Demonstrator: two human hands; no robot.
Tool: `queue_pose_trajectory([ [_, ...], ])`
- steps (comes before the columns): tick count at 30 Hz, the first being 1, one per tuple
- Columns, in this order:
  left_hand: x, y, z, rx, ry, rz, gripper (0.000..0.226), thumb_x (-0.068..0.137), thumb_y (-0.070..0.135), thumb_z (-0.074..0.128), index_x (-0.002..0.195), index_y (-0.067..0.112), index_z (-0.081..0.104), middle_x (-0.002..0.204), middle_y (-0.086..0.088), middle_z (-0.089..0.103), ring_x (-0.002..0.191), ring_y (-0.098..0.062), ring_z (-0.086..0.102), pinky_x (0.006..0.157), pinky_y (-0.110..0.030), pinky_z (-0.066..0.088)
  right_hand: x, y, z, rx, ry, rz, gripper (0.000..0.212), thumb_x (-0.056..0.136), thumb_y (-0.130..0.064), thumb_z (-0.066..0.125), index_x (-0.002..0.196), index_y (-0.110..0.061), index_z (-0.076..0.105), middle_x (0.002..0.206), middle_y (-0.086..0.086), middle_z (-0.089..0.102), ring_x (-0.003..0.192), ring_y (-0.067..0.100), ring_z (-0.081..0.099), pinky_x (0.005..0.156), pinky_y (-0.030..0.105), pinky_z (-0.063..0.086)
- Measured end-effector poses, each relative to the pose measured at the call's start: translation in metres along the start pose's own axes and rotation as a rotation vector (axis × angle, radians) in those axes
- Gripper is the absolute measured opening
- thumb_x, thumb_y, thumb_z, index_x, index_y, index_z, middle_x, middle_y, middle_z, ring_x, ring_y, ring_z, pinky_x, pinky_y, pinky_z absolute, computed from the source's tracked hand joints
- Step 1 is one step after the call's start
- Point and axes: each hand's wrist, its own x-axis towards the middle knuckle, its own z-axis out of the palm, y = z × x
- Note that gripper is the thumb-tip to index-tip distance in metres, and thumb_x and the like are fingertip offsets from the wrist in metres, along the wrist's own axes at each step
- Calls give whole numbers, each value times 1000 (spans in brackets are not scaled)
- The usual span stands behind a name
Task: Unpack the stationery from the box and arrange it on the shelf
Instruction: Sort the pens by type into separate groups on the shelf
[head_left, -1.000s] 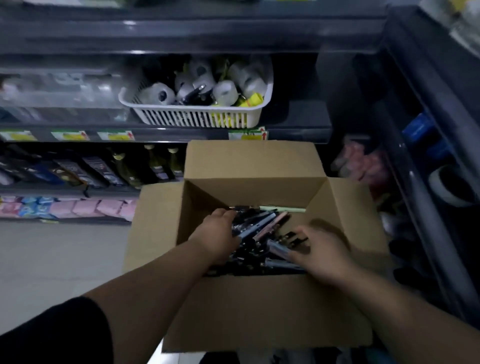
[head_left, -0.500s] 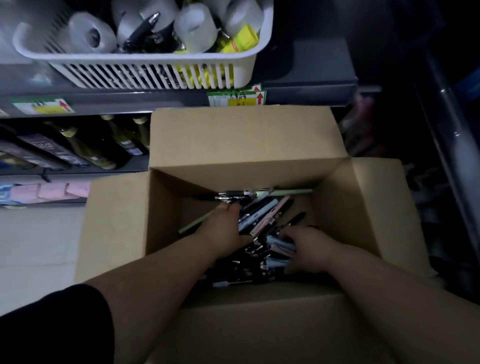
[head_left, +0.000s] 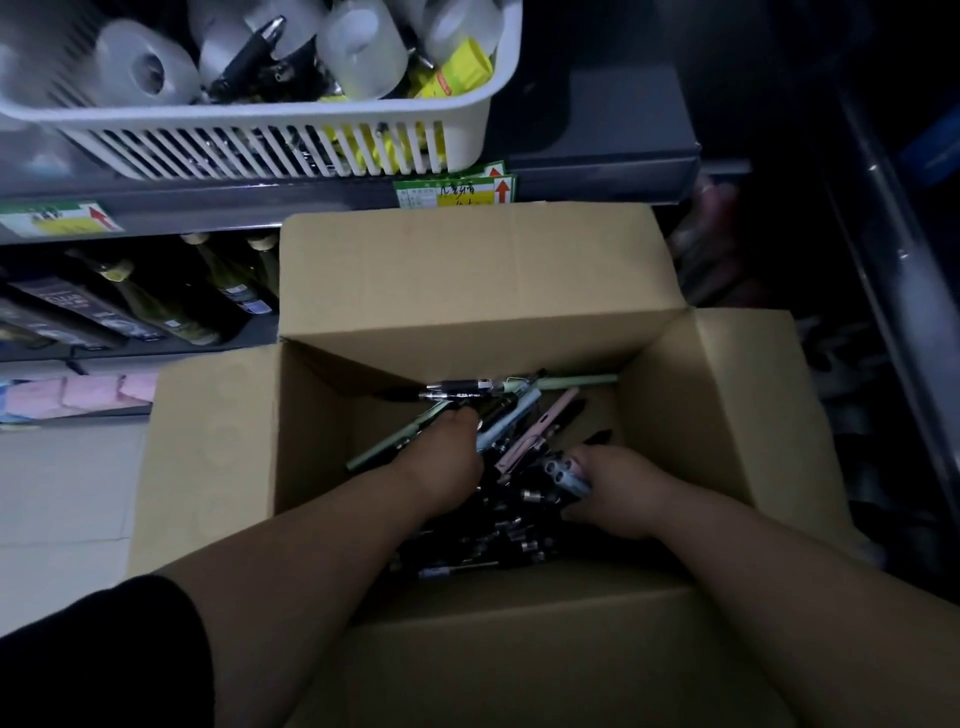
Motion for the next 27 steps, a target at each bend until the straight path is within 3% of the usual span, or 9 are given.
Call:
queue_pose_trajectory([
  [2,-2,0,-2,-8,9,11,20,94,20,52,108,8,45,114,-16,55,93,-29,53,74,-31,38,-1,2,-2,46,36,-25,26,83,-29,73,92,-26,50,105,-1,59,98,18,55,72,21,33],
  [5,-9,0,-12,-9,30,22,27,95,32,53,110,11,45,100,-9,57,81,-21,49,68,-28,38,-8,2,-9,142,49,-53,37,80,-29,76,72,-28,40,76,-12,49,78,11,51,61,24,34],
  [9,-16,-1,-31,-10,79,31,34,91,47,55,101,16,45,84,-1,54,73,-18,53,61,-27,41,-26,-3,-19,397,42,-83,22,79,-28,77,82,-24,57,68,-11,53,59,1,48,56,19,38],
  [14,-24,6,-50,-124,82,54,36,90,50,55,102,17,49,76,2,54,62,-10,54,46,-22,38,-62,-7,-41,550,73,-70,17,80,-24,77,89,-18,64,75,-8,64,71,4,57,71,23,46],
  [19,-33,14,-67,-191,74,70,33,91,48,55,97,16,51,74,-2,55,60,-12,52,46,-24,36,-93,-11,-51,627,160,-71,12,83,-16,73,92,-16,65,75,-9,63,65,-2,55,62,11,44],
  [21,-38,15,-72,-187,81,78,34,91,48,55,98,16,51,72,-2,55,57,-12,51,45,-23,35,-105,-10,-52,660,211,-57,13,85,-18,71,96,-18,65,75,-12,64,69,-3,57,63,13,44],
  [27,-61,30,-80,-276,124,220,21,91,45,57,94,25,51,71,3,56,59,-8,53,43,-16,35,-140,-15,-54,1118,459,-96,21,94,-13,58,114,-18,62,86,0,64,81,6,61,73,17,48],
])
